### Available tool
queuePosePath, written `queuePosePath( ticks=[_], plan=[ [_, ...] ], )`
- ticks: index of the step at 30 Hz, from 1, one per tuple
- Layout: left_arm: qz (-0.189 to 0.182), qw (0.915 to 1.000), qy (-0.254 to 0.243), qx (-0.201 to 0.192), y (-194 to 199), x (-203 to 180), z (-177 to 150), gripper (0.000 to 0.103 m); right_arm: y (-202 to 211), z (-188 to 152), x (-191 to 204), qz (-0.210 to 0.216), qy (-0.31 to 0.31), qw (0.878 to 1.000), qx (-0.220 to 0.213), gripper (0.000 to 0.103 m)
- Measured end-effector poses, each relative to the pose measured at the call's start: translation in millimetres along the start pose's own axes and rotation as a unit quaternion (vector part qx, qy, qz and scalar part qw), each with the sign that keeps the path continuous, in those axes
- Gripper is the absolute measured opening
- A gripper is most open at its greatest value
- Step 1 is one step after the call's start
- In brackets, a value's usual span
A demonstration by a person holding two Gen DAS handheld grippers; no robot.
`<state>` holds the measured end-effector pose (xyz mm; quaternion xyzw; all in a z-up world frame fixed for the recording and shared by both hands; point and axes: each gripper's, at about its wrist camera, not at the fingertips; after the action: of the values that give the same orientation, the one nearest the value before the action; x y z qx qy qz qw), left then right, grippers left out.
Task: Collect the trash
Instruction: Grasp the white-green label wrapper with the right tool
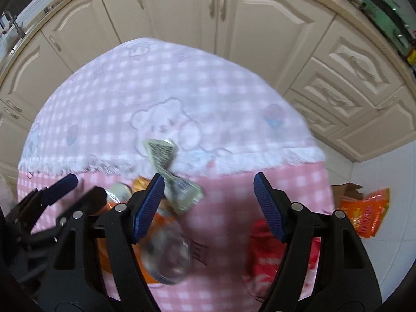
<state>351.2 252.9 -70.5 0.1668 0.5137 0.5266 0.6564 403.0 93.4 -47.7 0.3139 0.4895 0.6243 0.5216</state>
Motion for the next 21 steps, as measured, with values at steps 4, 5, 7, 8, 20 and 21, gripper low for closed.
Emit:
queuePosePath(
  ticks=[4,5,7,8,20,21],
  plan=[
    [-0.003,0.9999,0.009,0.006,-1,7,1,0.071,-13,8,13,-0.002,0.011,1.000,0.012,0.065],
    [0.000,0.9999,0.011,0.006,-1,9,2,0.071,-16,9,14,0.004,0.010,1.000,0.018,0.061],
    [0.003,0.9999,0.014,0.004,-2,9,1,0.071,-22,12,16,0.012,0.013,0.999,0.037,0.046],
    [0.002,0.9999,0.009,0.009,-4,7,0,0.071,-26,14,17,0.012,0.013,0.999,0.047,0.030],
    [-0.024,0.9985,-0.038,0.031,-14,-17,-10,0.071,-17,10,-19,0.039,-0.028,0.998,0.040,0.022],
    [-0.022,0.9985,-0.041,0.029,-16,-19,-9,0.071,-15,9,-23,0.042,-0.030,0.998,0.037,0.022]
  ],
)
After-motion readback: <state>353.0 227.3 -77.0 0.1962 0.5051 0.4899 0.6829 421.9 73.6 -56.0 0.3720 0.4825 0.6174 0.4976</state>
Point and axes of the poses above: each gripper's, at about its wrist camera, not at the fingertips, and y roughly against the way its jaws point, x to its left, z to its top, and after that the axes turned 8 degrees about -z, right-handed
